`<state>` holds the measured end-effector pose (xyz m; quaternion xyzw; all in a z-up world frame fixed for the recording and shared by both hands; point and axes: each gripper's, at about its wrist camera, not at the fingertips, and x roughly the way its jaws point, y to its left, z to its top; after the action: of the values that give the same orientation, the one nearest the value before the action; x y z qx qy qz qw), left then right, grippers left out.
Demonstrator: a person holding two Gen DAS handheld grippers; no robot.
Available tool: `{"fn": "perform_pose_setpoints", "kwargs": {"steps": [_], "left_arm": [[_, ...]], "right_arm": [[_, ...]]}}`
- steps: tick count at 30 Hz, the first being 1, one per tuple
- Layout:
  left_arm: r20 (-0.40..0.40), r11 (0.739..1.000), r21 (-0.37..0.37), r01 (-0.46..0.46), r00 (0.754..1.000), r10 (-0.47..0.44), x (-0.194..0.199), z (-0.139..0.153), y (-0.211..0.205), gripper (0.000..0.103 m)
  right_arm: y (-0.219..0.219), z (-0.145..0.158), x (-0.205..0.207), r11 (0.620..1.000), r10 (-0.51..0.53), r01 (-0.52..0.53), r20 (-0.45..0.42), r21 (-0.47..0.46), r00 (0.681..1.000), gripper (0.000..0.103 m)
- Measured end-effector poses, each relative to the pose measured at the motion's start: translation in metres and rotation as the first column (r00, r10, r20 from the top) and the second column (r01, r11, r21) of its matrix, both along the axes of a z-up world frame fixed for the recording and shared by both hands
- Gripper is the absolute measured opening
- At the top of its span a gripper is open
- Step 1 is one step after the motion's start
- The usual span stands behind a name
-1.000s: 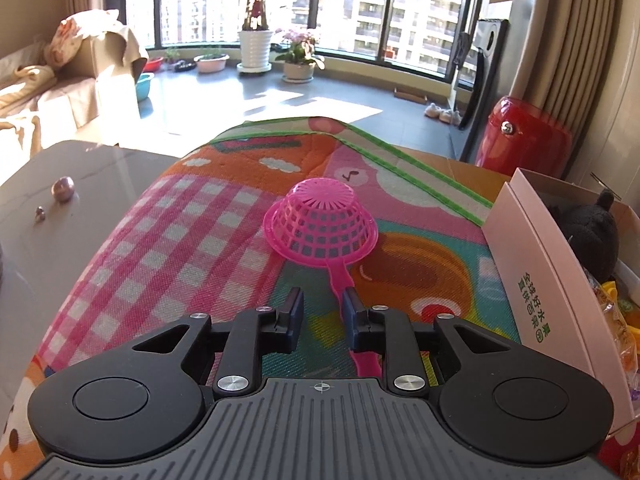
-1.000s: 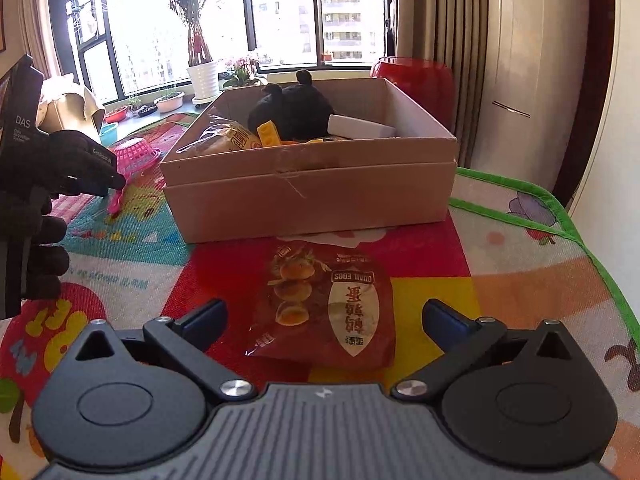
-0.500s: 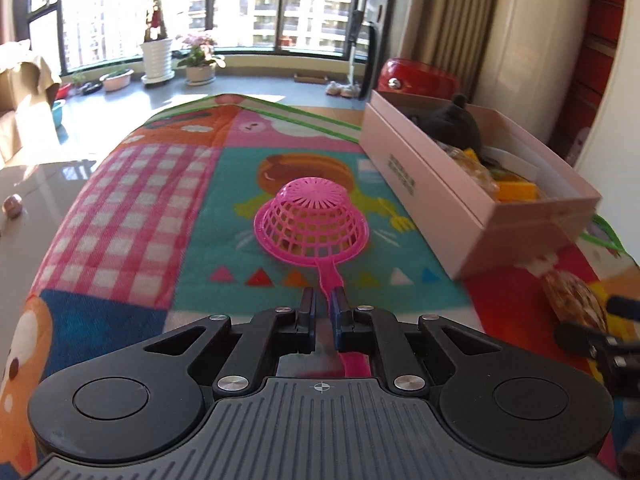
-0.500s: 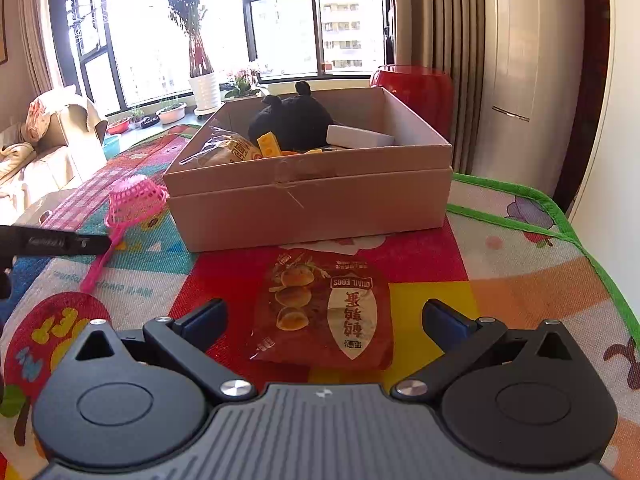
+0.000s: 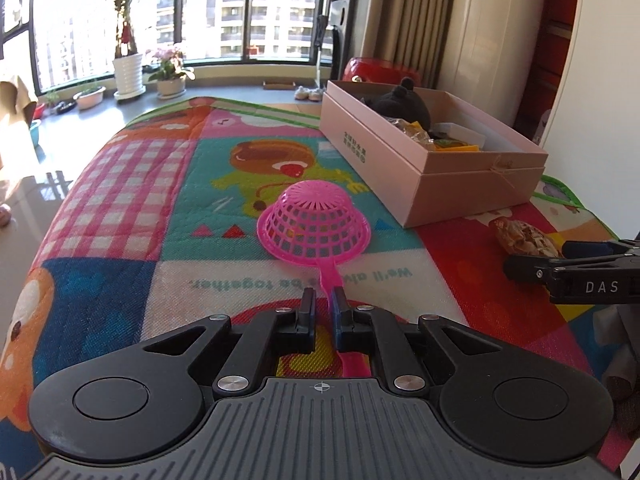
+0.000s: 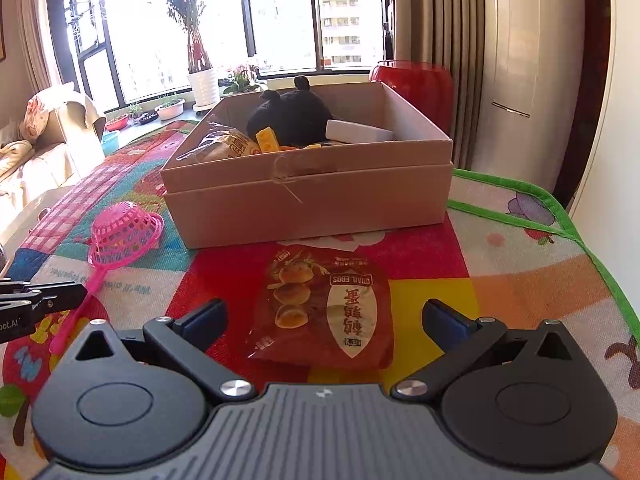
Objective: Organize objects
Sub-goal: 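Grasp the pink strainer handle with the left tool while the right tool holds the snack bag, then lift the pink strainer with the left tool while the right tool lifts the snack bag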
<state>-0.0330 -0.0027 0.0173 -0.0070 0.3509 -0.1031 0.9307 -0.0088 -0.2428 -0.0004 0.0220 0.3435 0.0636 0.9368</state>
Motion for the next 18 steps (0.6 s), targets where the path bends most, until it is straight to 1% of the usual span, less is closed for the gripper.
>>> {"fn": "perform_pose_setpoints", "kwargs": {"steps": [6, 13, 18], "left_arm": [[-0.010, 1.000, 0.000, -0.016, 1.000, 0.016, 0.007, 0.001, -0.007, 0.010], [-0.059, 0.996, -0.085, -0.015, 0.998, 0.010, 0.019, 0.004, -0.011, 0.014], [-0.054, 0.999, -0.051, -0.001, 0.999, -0.002, 0.022, 0.002, -0.024, 0.015]], "right_arm": [[0.000, -0.001, 0.000, 1.000, 0.000, 0.000, -0.001, 0.001, 1.000, 0.103], [0.000, -0.001, -0.001, 1.000, 0.002, -0.002, 0.002, 0.006, 1.000, 0.103], [0.000, 0.000, -0.001, 1.000, 0.002, -0.002, 0.004, 0.008, 1.000, 0.103]]}}
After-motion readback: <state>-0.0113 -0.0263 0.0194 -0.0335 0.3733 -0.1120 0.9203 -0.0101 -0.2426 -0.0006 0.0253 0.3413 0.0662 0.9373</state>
